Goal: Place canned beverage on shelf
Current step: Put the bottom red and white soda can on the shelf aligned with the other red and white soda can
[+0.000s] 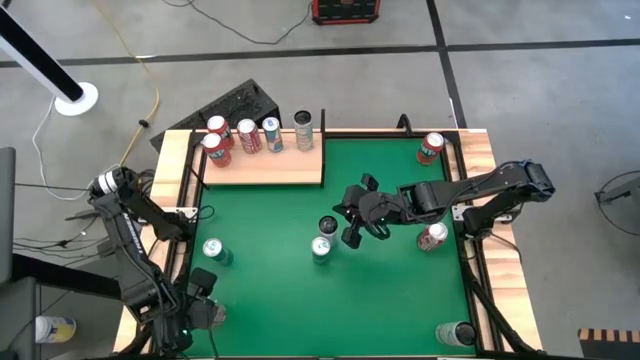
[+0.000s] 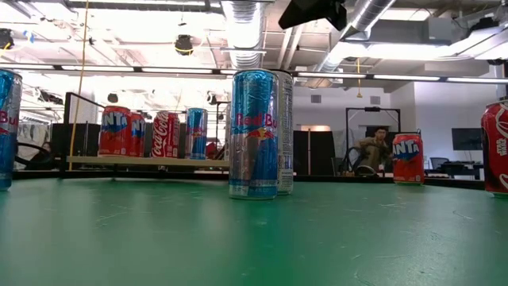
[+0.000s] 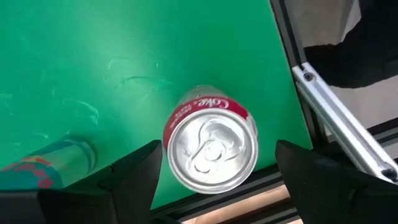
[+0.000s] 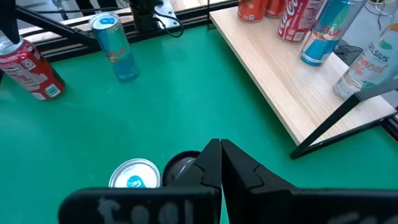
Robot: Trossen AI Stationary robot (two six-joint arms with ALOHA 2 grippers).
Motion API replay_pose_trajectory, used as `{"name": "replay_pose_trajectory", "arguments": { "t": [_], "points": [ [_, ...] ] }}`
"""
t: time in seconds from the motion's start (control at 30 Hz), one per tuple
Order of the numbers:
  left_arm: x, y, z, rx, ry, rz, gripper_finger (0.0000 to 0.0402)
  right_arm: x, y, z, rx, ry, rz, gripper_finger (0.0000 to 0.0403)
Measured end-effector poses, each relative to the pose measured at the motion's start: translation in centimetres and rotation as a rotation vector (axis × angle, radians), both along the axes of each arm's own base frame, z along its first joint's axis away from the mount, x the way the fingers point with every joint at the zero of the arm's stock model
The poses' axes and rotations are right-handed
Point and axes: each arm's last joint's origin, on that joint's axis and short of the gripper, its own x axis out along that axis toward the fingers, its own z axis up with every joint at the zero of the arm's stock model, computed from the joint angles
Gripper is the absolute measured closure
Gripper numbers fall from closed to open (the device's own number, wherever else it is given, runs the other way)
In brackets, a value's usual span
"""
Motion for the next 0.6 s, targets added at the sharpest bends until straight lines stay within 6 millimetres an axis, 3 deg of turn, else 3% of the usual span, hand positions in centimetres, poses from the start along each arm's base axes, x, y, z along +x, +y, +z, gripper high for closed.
{"name": "replay_pose_trajectory", "arguments": {
  "t": [0.17,0.4,0.6],
  "points": [
    [0.0,0.0,-0.1,0.002,-0.005,0.002,0.0103,0.0,0.2,0.0,-0.009,0.002,0.014,0.0378],
    [-0.1,0.0,-2.4,0.021,0.057,-0.008,0.0103,0.0,0.2,0.0,-0.011,0.003,0.015,0.0378],
    [-0.1,0.0,-2.5,0.019,0.047,-0.019,0.0103,0.0,0.2,0.0,-0.011,0.003,0.016,0.0378]
  ]
}}
